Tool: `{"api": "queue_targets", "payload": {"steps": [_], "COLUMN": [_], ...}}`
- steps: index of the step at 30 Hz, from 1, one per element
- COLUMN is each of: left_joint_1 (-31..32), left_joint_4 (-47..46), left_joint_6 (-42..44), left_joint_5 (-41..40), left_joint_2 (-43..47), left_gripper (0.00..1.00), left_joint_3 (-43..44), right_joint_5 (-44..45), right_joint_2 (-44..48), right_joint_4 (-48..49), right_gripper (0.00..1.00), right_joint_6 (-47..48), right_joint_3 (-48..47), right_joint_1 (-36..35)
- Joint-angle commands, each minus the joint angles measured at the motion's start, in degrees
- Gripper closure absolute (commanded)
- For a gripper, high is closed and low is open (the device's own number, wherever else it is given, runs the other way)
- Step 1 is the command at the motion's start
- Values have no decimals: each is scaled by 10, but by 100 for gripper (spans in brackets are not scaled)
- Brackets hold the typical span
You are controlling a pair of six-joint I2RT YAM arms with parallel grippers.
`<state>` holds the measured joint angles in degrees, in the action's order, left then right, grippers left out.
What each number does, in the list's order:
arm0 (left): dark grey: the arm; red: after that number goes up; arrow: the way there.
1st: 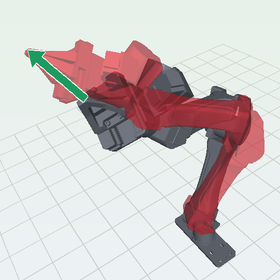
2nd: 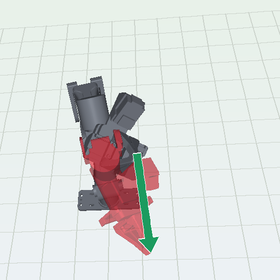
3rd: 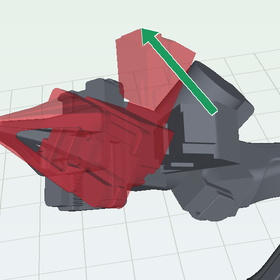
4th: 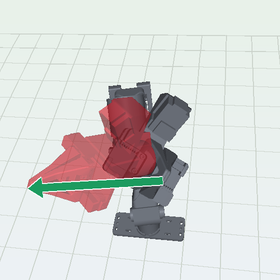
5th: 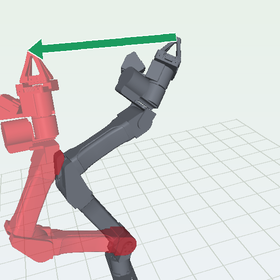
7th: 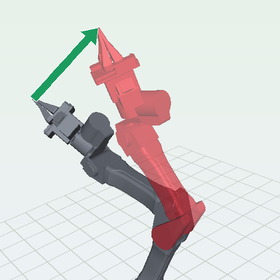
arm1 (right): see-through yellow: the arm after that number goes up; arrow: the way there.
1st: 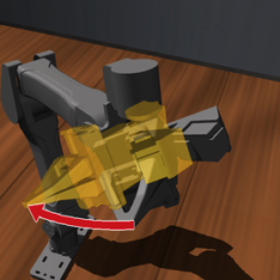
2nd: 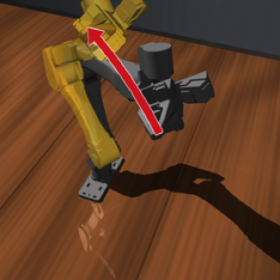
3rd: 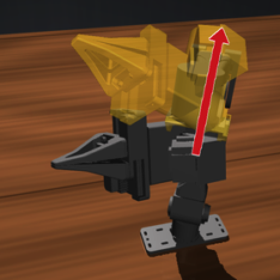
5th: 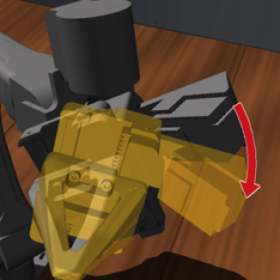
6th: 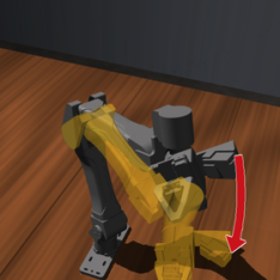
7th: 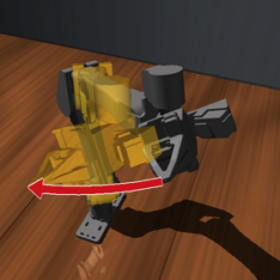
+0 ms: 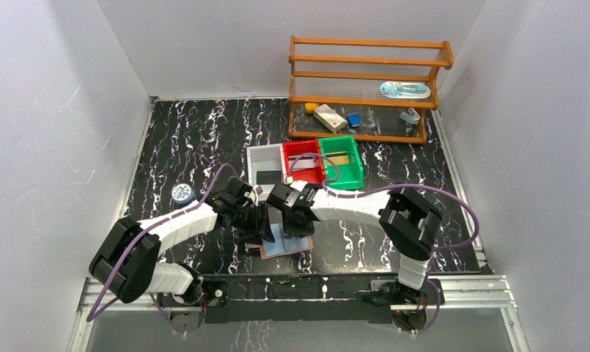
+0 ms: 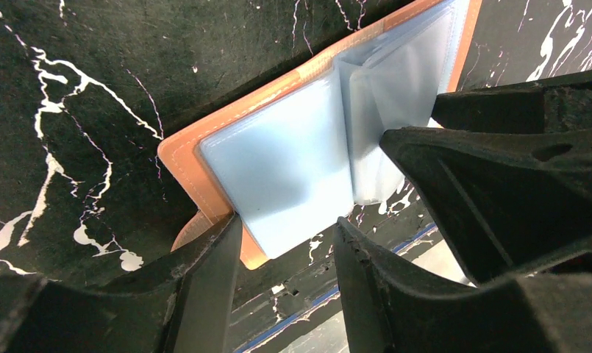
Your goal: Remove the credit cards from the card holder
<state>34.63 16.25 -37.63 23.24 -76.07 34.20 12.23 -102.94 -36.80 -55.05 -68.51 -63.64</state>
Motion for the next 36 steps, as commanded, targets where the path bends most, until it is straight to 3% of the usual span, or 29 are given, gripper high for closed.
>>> {"api": "queue_targets", "payload": {"steps": [1, 14, 25, 36], "left_joint_1": [3, 3, 3, 2], "left_joint_4": [-1, -10, -10, 25], "left_joint_6": [-3, -8, -10, -18], "left_joint_5": [14, 17, 16, -31], "left_joint_2": [6, 12, 11, 55], "left_gripper": [53, 53, 54, 56], "left_joint_3": [3, -10, -9, -15], "right_joint_5": [21, -166, -158, -234], "right_joint_2": [-16, 66, 86, 77], "right_joint_4": [-9, 247, 241, 338], "right_gripper": [54, 50, 61, 53], "right_joint_6": [-1, -26, -28, -43], "right_joint_3": [-17, 97, 99, 124], "right_joint_1": [-7, 24, 31, 40]}}
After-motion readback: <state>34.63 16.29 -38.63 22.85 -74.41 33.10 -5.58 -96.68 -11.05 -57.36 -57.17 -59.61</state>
